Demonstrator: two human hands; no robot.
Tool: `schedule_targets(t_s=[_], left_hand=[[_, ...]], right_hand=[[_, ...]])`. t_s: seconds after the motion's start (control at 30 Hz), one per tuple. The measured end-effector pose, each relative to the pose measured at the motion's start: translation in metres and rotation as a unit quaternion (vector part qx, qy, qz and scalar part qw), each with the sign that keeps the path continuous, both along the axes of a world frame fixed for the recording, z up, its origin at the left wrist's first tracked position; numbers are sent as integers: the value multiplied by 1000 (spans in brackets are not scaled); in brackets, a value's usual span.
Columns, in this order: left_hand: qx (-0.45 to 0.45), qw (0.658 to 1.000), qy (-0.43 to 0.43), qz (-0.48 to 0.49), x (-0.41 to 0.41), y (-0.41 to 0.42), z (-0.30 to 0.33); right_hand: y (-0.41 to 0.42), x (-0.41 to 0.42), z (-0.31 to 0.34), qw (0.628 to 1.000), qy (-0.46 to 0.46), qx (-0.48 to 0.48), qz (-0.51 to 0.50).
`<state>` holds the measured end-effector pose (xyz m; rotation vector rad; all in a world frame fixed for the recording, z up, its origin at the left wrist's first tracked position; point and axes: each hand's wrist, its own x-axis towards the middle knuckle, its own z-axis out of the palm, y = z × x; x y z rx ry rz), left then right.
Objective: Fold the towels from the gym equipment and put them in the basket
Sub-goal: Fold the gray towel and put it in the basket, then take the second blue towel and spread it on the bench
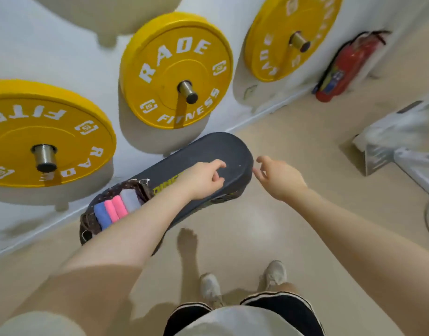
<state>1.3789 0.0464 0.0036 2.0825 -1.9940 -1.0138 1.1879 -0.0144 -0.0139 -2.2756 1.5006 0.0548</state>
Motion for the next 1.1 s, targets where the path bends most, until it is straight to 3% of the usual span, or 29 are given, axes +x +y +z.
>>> schedule_targets(t_s=[0.2, 0.57, 0.87, 1.1], left_hand=[[-6, 993, 22, -114, -160, -59, 12], [6, 955, 38, -294, -529, -156, 21], [-1, 916, 58, -398, -757, -228, 9], [2, 889, 57, -454, -920, -344, 3]], right_hand=[[-9, -174, 5, 992, -9, 3, -129], [-4, -550, 36, 948, 22, 41, -314], [-16, -738, 33, 885, -33, 38, -462], [-107, -884, 36, 846, -54, -12, -531]])
